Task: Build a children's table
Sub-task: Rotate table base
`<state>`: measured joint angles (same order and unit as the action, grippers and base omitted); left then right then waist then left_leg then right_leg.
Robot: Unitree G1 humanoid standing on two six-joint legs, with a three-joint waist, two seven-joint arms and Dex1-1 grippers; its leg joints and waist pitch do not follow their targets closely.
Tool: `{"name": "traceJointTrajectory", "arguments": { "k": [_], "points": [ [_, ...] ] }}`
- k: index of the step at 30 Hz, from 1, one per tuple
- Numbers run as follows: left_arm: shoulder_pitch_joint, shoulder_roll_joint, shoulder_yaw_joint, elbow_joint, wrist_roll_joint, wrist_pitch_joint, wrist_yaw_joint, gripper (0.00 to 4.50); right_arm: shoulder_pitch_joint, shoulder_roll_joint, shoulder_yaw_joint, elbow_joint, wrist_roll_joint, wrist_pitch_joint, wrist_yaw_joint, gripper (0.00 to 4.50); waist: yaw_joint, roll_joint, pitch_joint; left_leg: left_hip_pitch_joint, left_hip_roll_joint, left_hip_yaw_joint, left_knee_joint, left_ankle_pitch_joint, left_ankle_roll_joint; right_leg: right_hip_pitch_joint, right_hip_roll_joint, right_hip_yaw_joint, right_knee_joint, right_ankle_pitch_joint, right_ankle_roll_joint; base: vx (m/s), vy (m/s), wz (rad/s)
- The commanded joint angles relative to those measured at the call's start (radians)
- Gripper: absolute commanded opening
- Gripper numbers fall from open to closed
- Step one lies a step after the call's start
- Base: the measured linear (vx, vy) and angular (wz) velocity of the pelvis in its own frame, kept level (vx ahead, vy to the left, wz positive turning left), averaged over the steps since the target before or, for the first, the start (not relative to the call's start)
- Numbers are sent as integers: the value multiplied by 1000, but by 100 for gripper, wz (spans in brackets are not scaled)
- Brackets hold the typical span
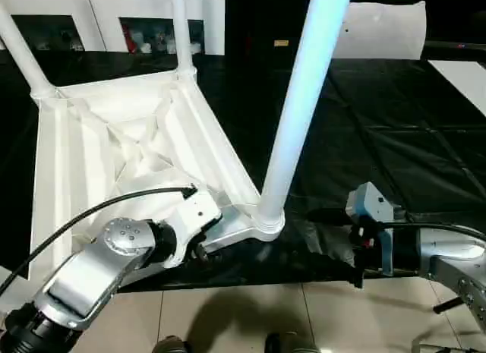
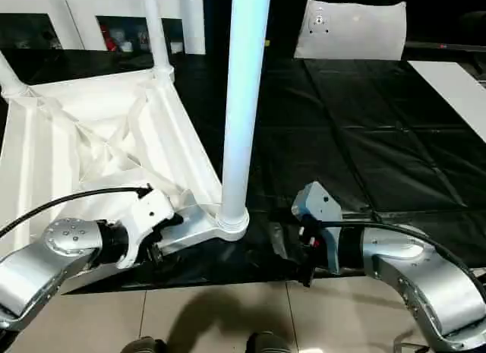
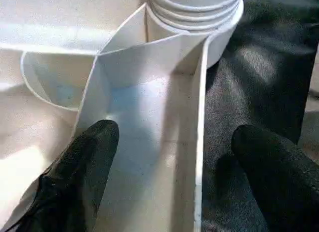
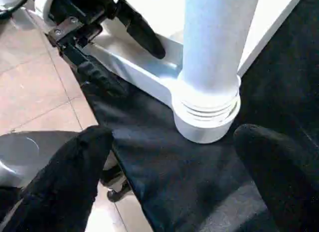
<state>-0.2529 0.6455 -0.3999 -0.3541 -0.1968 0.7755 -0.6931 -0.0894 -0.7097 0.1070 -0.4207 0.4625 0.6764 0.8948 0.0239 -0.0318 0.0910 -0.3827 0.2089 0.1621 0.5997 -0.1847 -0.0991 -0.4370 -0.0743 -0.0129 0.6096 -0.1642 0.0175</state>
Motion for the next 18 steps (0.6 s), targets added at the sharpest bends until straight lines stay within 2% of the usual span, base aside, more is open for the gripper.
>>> {"name": "traceJointTrajectory", "arguments": {
  "k": [1, 3, 7, 13, 15, 18],
  "points": [
    [-10, 9, -19, -32, 19, -7, -4, 396, 1, -3, 5, -19, 0, 11, -5, 450, 1, 9, -51, 10, 1, 4, -80, -315, 9, 42, -19, 16, -92, -427, -103, 0, 0, 0],
    [-9, 14, -37, -38, 38, -15, -3, 396, -1, 2, 11, -18, -2, 10, -8, 450, 3, 9, -52, 9, 3, 5, -81, -298, 10, 44, -19, 17, -89, -393, -113, 0, 0, 0],
    [-2, -8, -22, -53, 26, -2, 3, 396, -5, 2, 18, -16, -5, 8, -9, 450, 6, 10, -53, 9, 2, 7, -80, -291, 6, 45, -18, 17, -85, -360, -128, 0, 0, 0],
    [-4, -13, -10, -70, 18, 7, 6, 396, -6, 3, 20, -14, -9, 4, -13, 450, 6, 8, -52, 9, 0, 7, -79, -298, 8, 46, -19, 17, -88, -388, -122, 0, 0, 0],
    [1, -41, 24, -81, -10, 18, 16, 396, -6, 8, 21, -13, -7, 2, -16, 450, 7, 9, -53, 8, 0, 7, -78, -293, 6, 46, -20, 17, -88, -399, -117, 0, 0, 0],
    [0, -50, 38, -93, -27, 34, 16, 396, -7, 12, 24, -12, -6, 1, -19, 450, 7, 9, -55, 8, 1, 7, -78, -286, 5, 47, -19, 16, -87, -375, -127, 0, 0, 0]
  ]
}}
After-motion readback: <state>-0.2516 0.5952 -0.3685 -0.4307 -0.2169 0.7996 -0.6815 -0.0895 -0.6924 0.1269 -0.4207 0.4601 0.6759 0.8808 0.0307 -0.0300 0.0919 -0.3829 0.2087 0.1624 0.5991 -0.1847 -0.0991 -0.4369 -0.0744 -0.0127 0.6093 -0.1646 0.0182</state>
